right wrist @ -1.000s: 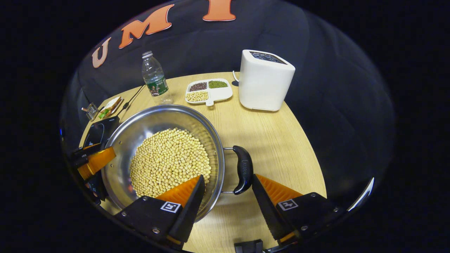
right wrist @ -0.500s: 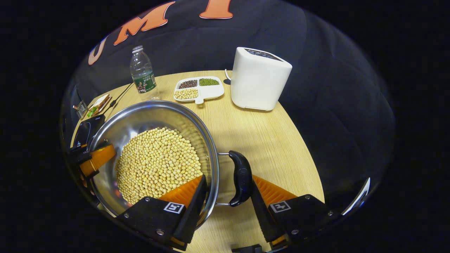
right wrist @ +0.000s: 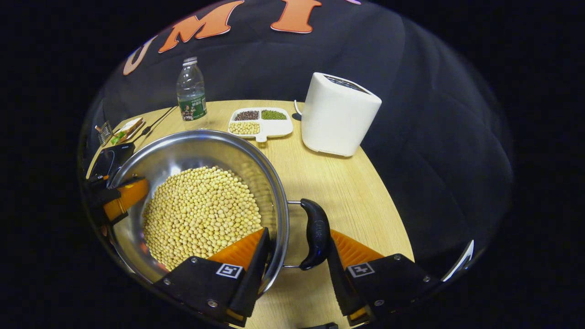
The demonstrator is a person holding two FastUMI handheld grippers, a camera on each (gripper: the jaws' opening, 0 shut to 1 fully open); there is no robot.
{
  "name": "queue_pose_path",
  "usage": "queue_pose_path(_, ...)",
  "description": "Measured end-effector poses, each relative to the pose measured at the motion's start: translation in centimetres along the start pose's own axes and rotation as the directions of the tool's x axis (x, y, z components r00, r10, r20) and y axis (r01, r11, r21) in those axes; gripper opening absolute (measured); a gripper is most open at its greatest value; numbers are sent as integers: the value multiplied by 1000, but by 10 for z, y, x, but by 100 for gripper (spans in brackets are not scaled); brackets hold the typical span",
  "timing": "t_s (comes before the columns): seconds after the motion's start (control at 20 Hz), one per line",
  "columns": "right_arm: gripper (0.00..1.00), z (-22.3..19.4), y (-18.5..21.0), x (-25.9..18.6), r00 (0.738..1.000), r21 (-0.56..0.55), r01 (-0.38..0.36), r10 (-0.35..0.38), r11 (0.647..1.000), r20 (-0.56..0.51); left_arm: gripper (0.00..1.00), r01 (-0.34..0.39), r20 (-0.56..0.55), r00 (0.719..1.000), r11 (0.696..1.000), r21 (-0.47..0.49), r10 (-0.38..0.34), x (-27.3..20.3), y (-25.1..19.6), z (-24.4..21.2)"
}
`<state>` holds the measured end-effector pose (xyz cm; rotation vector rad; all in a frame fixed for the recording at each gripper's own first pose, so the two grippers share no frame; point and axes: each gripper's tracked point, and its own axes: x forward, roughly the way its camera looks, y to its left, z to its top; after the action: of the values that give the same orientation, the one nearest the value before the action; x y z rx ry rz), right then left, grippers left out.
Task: First push the handle of the pot to place it horizontally, then grasp the pot with both hands and set it on the induction cooktop.
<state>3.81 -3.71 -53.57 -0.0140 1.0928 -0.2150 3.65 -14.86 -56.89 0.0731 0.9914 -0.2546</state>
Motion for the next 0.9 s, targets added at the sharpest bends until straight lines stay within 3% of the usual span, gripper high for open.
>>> queue_pose_path(0.05, 68, 2, 0, -1, 1000, -6, -1, 1, 1000, 9, 78, 0, -1, 1000, 1000, -8, 0, -1, 1, -1)
queue_pose_path(0.3, 68, 16, 6, -18, 998, 13, 0, -1, 1000, 56, 80, -14, 50, 999, 1000, -7, 15, -17, 11, 15)
queue_pose_path(0.5, 68, 34, 2, -57, 993, -22, -5, 7, 1000, 114, 80, -28, 95, 995, 999, -36, 32, -43, 34, 33)
queue_pose_path(0.65, 68, 46, 31, -82, 990, -42, -24, 29, 999, 141, 80, -52, 131, 990, 998, -41, 57, -64, 57, 48)
queue_pose_path(0.7, 63, 46, 35, -86, 989, -54, -35, 42, 998, 144, 80, -63, 131, 989, 997, -45, 68, -72, 67, 49)
queue_pose_path(0.75, 67, 49, 41, -94, 988, -57, -47, 55, 997, 146, 79, -73, 139, 987, 996, -46, 79, -80, 77, 53)
queue_pose_path(0.9, 68, 59, 63, -114, 984, -75, -74, 85, 994, 157, 80, -107, 158, 981, 993, -45, 112, -102, 105, 58)
